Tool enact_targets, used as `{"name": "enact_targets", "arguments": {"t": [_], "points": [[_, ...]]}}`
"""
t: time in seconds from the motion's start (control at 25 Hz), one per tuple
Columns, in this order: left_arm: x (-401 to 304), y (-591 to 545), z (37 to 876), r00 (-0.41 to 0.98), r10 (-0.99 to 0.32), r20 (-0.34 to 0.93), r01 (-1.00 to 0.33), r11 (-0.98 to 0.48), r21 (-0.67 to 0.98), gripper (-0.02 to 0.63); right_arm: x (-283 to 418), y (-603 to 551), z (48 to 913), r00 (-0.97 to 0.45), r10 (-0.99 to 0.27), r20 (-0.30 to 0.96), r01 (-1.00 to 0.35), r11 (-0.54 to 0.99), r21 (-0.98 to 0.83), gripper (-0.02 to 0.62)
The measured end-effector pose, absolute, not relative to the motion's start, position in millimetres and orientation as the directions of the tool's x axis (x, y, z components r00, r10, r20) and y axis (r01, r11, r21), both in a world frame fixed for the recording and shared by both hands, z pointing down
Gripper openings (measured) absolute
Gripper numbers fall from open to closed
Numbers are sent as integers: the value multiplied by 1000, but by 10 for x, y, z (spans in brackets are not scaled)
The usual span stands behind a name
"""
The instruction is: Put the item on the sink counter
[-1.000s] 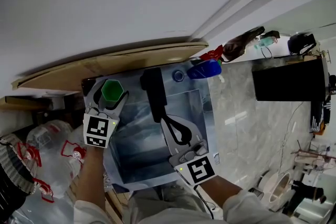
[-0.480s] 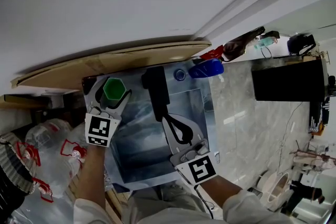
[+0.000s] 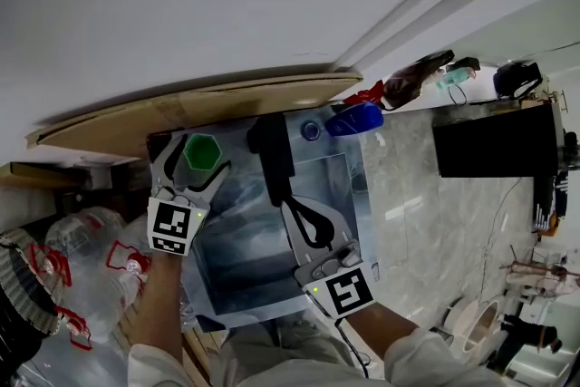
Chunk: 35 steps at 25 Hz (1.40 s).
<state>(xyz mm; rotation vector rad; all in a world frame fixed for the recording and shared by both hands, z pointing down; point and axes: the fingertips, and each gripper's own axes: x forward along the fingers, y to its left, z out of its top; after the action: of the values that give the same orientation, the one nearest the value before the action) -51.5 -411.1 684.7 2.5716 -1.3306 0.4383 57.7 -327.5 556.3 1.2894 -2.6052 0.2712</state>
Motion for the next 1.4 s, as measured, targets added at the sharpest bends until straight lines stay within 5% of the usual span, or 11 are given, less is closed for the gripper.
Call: {"name": "enact_targets", "arguments": {"t": [0.64,1.12,1.4], "points": [[-673,-3797,6182,538,-780,320,-827,-562,19,387,524,-3084,5135,-596,-765,245,-785,619,20,3],[-848,-3060,5007,524,-818,235,-843,-538,9,59,387,-2694,4491,-615,-757,221,-775,632,12,3],[-852,-2542,4470,526,-825,206,-845,-534,21,3,348,-2343,4198,-627,-748,218,-765,644,12,3]]}}
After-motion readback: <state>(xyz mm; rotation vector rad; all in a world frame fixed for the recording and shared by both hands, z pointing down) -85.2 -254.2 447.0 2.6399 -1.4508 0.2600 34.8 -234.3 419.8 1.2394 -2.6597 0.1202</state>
